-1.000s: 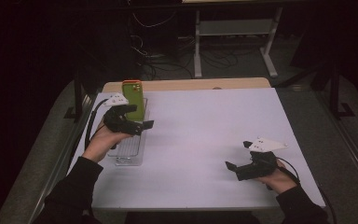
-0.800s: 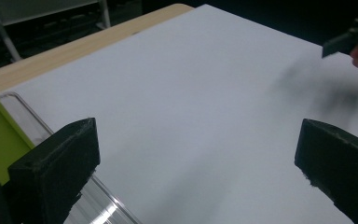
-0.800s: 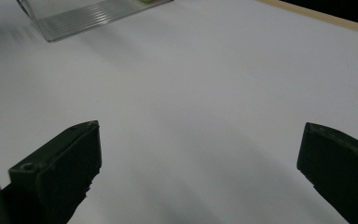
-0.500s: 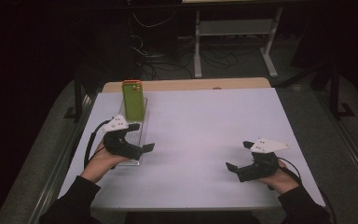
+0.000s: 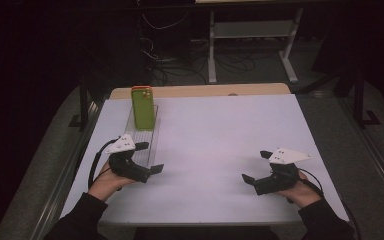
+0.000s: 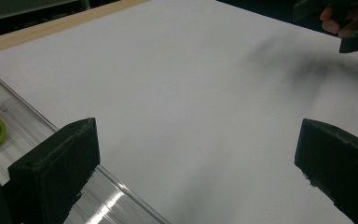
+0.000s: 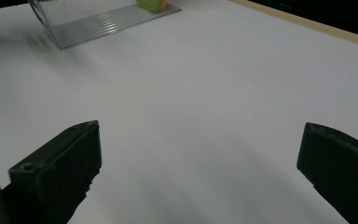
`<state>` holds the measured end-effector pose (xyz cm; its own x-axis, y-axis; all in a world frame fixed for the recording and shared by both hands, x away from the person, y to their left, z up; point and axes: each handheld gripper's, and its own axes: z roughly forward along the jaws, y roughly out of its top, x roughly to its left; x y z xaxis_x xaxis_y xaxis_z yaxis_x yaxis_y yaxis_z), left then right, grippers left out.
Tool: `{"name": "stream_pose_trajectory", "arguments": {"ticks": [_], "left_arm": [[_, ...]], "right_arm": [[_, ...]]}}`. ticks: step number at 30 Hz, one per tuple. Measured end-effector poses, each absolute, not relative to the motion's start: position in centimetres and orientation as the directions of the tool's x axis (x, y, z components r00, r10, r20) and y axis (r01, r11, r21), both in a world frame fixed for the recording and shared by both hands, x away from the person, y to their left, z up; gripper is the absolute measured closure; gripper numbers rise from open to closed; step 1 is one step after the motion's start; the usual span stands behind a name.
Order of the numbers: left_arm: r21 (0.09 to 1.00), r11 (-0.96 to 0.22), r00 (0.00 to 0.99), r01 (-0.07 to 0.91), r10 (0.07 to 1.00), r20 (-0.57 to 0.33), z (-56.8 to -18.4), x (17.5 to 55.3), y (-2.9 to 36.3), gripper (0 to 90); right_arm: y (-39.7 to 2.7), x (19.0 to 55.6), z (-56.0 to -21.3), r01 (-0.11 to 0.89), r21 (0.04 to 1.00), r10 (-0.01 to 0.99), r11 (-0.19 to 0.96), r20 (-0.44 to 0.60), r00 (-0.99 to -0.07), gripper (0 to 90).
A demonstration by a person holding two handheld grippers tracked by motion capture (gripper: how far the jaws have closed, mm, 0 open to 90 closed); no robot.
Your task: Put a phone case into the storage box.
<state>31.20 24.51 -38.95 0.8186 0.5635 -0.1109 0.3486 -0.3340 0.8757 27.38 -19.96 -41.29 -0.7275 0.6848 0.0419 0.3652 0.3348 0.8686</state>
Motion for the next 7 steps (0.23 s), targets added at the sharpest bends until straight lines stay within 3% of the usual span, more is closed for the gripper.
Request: {"name": "stream_pose_trajectory", "arguments": {"ticks": [7], "left_arm": [[0.876, -0.341, 0.826, 0.340, 0.553, -0.106, -39.00, 31.20, 24.34, 0.0]], "right_arm": [[-19.92, 27.33, -41.22, 0.365, 0.871, 0.684, 0.329, 0.047, -0.728, 0.0]]}}
